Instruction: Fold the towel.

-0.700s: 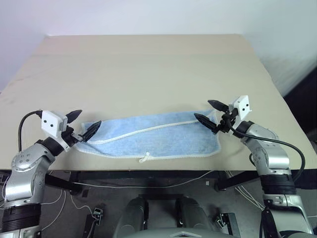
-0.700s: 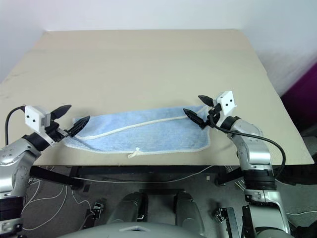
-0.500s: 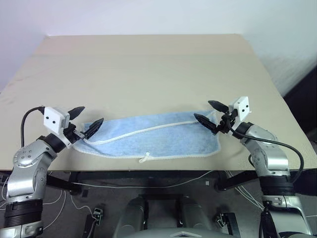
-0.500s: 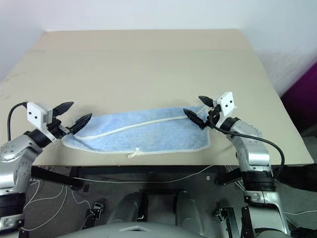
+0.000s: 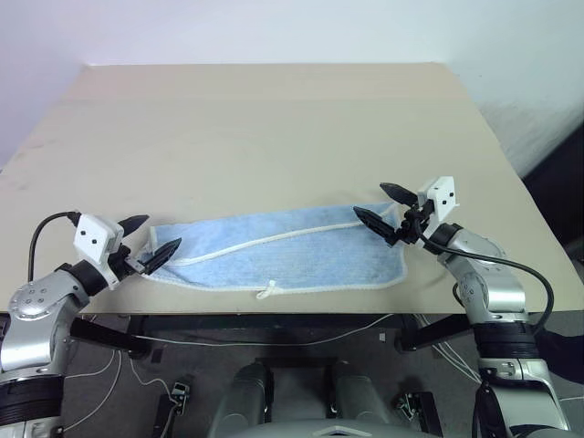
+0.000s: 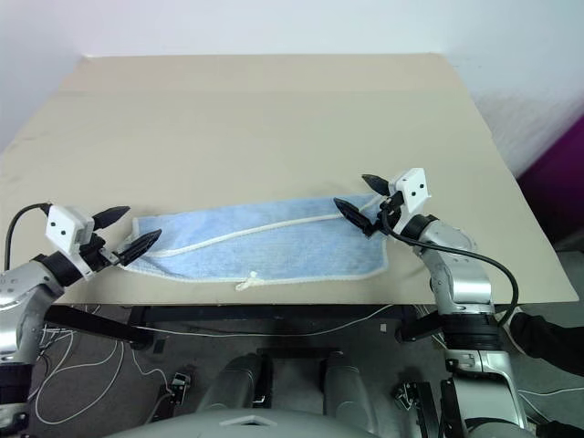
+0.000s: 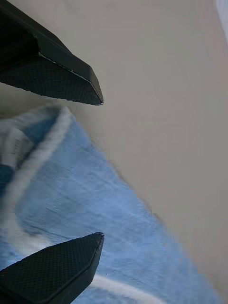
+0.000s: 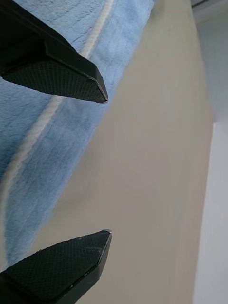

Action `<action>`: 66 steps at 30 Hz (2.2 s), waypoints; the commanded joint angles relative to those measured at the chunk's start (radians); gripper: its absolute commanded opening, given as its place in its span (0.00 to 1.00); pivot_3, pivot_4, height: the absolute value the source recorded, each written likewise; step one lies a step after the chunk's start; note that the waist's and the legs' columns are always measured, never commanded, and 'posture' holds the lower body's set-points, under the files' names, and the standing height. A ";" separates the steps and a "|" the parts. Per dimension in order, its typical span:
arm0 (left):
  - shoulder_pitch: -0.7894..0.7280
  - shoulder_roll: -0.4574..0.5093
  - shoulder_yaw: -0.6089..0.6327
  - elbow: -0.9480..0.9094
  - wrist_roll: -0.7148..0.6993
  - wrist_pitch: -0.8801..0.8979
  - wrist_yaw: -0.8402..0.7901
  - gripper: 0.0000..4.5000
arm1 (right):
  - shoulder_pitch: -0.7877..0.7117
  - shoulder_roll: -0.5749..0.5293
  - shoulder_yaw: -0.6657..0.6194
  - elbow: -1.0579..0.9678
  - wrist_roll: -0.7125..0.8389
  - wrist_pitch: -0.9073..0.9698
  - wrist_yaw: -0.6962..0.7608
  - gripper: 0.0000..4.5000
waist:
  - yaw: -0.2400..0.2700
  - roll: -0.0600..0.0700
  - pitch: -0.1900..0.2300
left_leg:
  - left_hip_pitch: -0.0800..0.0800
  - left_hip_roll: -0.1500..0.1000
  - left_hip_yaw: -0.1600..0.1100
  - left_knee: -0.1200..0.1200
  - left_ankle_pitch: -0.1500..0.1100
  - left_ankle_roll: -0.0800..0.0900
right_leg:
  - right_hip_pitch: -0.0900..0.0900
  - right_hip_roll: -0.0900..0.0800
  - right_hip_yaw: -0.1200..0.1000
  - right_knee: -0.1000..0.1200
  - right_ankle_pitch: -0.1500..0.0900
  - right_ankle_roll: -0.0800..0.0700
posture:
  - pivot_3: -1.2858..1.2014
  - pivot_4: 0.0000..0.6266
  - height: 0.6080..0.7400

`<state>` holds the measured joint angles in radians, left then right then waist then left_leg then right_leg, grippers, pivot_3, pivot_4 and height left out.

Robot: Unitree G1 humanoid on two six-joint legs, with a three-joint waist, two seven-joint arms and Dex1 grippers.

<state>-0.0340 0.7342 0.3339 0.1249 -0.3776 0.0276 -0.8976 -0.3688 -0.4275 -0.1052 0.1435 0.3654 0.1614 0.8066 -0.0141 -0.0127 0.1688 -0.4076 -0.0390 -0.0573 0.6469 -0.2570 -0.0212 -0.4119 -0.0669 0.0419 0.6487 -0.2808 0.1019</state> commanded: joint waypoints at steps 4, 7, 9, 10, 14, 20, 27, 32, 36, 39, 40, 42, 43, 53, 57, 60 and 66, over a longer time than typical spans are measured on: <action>0.001 0.118 0.015 0.070 0.024 -0.110 -0.150 1.00 | -0.030 0.054 0.022 0.021 -0.011 -0.052 -0.011 1.00 | -0.001 0.000 0.000 | 0.000 0.000 0.000 0.000 0.000 0.000 | -0.001 0.000 0.000 0.000 0.000 0.000 | 0.52 0.24 1.00; -0.010 0.145 -0.004 0.087 0.038 -0.145 -0.195 1.00 | -0.016 0.063 0.018 0.013 -0.008 -0.057 -0.019 1.00 | 0.001 0.001 0.000 | 0.000 0.000 0.000 0.000 0.000 0.000 | 0.000 -0.001 0.000 0.000 0.000 0.000 | 0.52 0.24 1.00; -0.017 0.165 -0.033 0.108 0.073 -0.188 -0.224 1.00 | -0.005 0.064 0.019 0.007 -0.007 -0.061 -0.020 1.00 | 0.001 0.001 0.000 | 0.000 0.000 0.000 0.000 0.000 0.000 | 0.000 -0.001 0.000 0.000 0.000 0.000 | 0.52 0.24 1.00; -0.020 0.173 -0.045 0.121 0.091 -0.208 -0.236 1.00 | -0.003 0.064 0.019 0.007 -0.007 -0.062 -0.021 1.00 | 0.000 0.001 0.000 | 0.000 0.000 0.000 -0.001 0.000 0.000 | -0.001 -0.001 0.000 0.000 0.000 0.000 | 0.52 0.24 1.00; -0.032 0.200 -0.106 0.185 0.166 -0.325 -0.275 1.00 | 0.007 0.060 0.009 -0.002 -0.004 -0.064 -0.033 1.00 | -0.001 0.001 0.001 | 0.000 0.000 0.000 -0.001 0.000 0.000 | -0.001 -0.001 0.000 0.000 0.000 0.000 | 0.52 0.24 1.00; -0.100 0.195 -0.184 0.279 0.248 -0.454 -0.263 1.00 | 0.029 0.055 0.007 -0.037 0.001 -0.051 -0.045 1.00 | 0.002 0.002 0.000 | 0.000 -0.001 0.000 -0.001 0.000 0.000 | 0.000 -0.001 0.000 0.000 0.000 0.000 | 0.52 0.24 1.00; -0.179 0.172 -0.228 0.323 0.261 -0.500 -0.257 1.00 | 0.042 0.048 0.003 -0.057 0.004 -0.045 -0.055 1.00 | 0.003 0.002 0.000 | 0.000 -0.001 0.000 0.000 0.000 0.000 | 0.000 -0.001 -0.001 0.001 0.000 0.000 | 0.52 0.24 1.00; -0.220 0.186 -0.233 0.381 0.249 -0.517 -0.289 1.00 | 0.043 0.049 0.004 -0.059 0.003 -0.046 -0.061 1.00 | 0.004 0.003 0.000 | 0.000 -0.001 0.000 0.000 0.000 0.000 | 0.000 0.001 -0.002 0.001 0.000 0.000 | 0.52 0.24 1.00; -0.222 0.193 -0.217 0.377 0.176 -0.481 -0.363 1.00 | 0.043 0.050 0.004 -0.063 0.004 -0.045 -0.065 1.00 | 0.001 0.003 0.000 | 0.000 -0.001 0.000 0.000 0.000 0.000 | 0.000 0.001 -0.002 0.001 0.000 0.000 | 0.52 0.24 1.00; -0.221 0.192 -0.191 0.350 0.102 -0.409 -0.408 1.00 | 0.047 0.049 0.003 -0.066 0.005 -0.044 -0.067 1.00 | 0.000 0.002 0.000 | 0.000 -0.001 0.000 0.000 0.000 0.000 | 0.000 0.002 -0.002 0.001 0.000 0.000 | 0.52 0.24 1.00; -0.226 0.190 -0.186 0.348 0.090 -0.392 -0.407 1.00 | 0.047 0.048 0.003 -0.066 0.005 -0.045 -0.067 1.00 | 0.000 0.002 0.000 | 0.000 -0.001 0.000 0.000 0.000 0.000 | 0.000 0.002 -0.002 0.001 0.000 0.000 | 0.52 0.24 1.00; -0.231 0.188 -0.185 0.346 0.086 -0.378 -0.402 1.00 | 0.048 0.047 0.003 -0.066 0.005 -0.045 -0.067 1.00 | -0.001 0.002 0.000 | 0.000 0.000 0.000 0.000 0.000 0.000 | 0.000 0.002 -0.002 0.001 0.000 0.000 | 0.52 0.24 1.00; -0.238 0.188 -0.192 0.357 0.103 -0.389 -0.391 1.00 | 0.047 0.047 0.002 -0.065 0.005 -0.045 -0.068 1.00 | -0.001 0.002 0.000 | 0.000 0.000 0.000 0.000 0.000 0.000 | 0.000 0.002 -0.002 0.001 0.000 0.000 | 0.52 0.24 1.00; -0.304 0.190 -0.255 0.484 0.271 -0.556 -0.286 1.00 | 0.047 0.044 0.002 -0.070 0.005 -0.045 -0.070 1.00 | 0.000 0.002 0.000 | 0.000 0.000 0.000 0.000 0.000 0.000 | 0.000 0.003 -0.002 0.001 0.000 0.000 | 0.52 0.24 1.00; -0.329 0.189 -0.276 0.517 0.315 -0.618 -0.253 1.00 | 0.048 0.044 0.002 -0.071 0.005 -0.046 -0.071 1.00 | 0.001 0.002 0.000 | 0.000 -0.001 0.000 0.000 0.000 0.000 | 0.000 0.003 -0.002 0.001 0.000 0.000 | 0.52 0.24 1.00; -0.363 0.185 -0.291 0.554 0.367 -0.665 -0.188 1.00 | 0.046 0.046 0.004 -0.068 0.004 -0.047 -0.072 1.00 | 0.001 0.002 0.000 | 0.000 -0.001 0.000 0.001 0.000 0.000 | 0.000 0.003 -0.002 0.001 0.000 0.000 | 0.52 0.24 1.00; -0.395 0.186 -0.299 0.568 0.364 -0.687 -0.166 1.00 | 0.043 0.049 0.006 -0.067 0.003 -0.049 -0.074 1.00 | -0.001 0.002 0.000 | 0.000 -0.001 0.001 0.001 0.000 0.000 | 0.000 0.003 -0.002 0.001 0.000 0.000 | 0.52 0.24 1.00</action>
<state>-0.4084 0.9071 0.0262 0.6889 -0.0161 -0.6408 -1.0730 -0.3196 -0.3746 -0.0843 0.1171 0.3578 0.1240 0.7328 -0.0149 -0.0103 0.1688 -0.4072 -0.0395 -0.0568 0.6475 -0.2571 -0.0207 -0.4118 -0.0639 0.0399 0.6501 -0.2807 0.1022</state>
